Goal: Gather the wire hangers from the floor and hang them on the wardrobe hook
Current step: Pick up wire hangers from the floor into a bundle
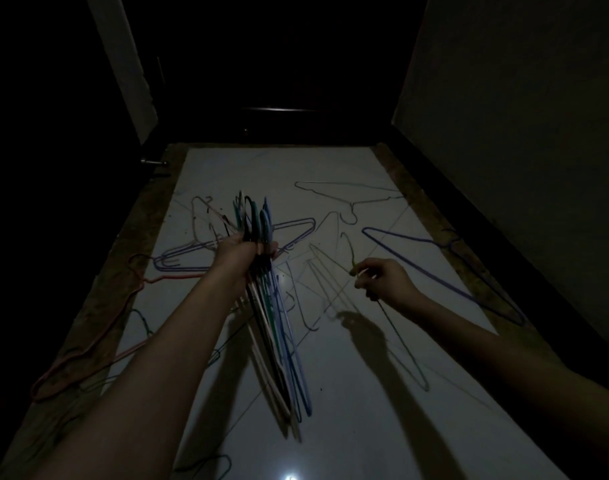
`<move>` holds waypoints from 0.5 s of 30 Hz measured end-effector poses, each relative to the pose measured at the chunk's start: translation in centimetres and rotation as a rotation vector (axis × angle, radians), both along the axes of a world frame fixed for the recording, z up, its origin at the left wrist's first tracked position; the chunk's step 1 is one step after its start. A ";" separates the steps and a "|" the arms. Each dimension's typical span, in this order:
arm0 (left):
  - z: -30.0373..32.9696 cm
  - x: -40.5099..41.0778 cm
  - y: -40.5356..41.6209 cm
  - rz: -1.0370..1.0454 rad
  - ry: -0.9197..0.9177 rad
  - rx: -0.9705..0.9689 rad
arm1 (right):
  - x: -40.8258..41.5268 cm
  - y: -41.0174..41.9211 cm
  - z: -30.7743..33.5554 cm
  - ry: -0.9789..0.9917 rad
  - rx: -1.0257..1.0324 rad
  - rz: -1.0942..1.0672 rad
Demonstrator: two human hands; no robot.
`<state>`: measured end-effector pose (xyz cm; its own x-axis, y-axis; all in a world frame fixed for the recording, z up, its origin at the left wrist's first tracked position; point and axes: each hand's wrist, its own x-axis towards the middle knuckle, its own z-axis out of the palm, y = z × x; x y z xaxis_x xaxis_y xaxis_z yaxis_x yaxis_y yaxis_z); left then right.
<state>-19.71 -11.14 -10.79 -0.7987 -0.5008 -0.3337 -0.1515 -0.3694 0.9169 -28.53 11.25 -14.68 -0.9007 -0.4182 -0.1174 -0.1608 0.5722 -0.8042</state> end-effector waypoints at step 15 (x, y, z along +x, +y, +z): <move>0.9 0.4 -1.9 -0.059 0.004 0.124 | 3.0 -11.2 6.6 -0.265 -0.352 0.004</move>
<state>-19.32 -13.04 -9.84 -0.8270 -0.4079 -0.3869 -0.1726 -0.4708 0.8652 -25.49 0.02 -8.06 -0.8568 -0.4778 -0.1941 0.0755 0.2562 -0.9637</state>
